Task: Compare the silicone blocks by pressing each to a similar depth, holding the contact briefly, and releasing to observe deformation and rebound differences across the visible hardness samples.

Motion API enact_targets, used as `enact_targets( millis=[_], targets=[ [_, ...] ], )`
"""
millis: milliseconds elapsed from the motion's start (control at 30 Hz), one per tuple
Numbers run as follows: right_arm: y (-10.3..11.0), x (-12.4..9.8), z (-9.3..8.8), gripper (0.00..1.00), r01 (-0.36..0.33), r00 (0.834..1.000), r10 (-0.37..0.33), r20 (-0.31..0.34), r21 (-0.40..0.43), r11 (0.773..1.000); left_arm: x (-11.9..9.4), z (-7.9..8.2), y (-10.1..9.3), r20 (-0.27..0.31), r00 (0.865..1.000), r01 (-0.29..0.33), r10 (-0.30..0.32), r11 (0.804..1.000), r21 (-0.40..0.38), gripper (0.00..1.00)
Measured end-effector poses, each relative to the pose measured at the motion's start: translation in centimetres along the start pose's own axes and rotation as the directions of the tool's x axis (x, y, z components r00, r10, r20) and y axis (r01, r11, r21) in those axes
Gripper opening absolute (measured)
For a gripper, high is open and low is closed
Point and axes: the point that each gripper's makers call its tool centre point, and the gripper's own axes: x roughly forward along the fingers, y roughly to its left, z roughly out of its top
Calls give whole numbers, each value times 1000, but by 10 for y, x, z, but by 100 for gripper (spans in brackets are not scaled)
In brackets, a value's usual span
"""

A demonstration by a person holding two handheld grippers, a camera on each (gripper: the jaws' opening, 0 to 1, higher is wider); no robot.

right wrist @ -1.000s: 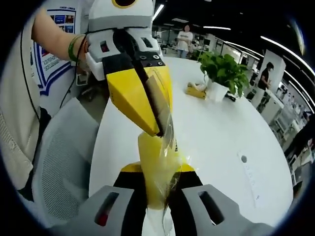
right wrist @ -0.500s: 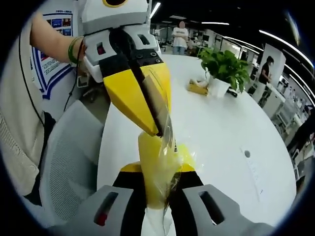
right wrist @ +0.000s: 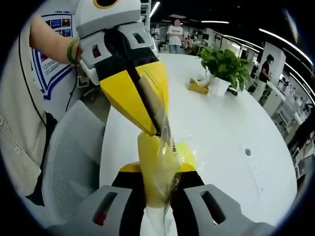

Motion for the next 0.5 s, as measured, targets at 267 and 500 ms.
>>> enact_targets(
  millis=[267,500],
  targets=[
    [-4,-1,2,19,24,1000,-24,1,-11,1000,-3,2,7,13,1000,-13,14,999,-44,0],
    [-5,-1,6,21,24,999,-23,25,-25,999,-4,4,7,15,1000,-15,15,999,-40,0]
  ],
)
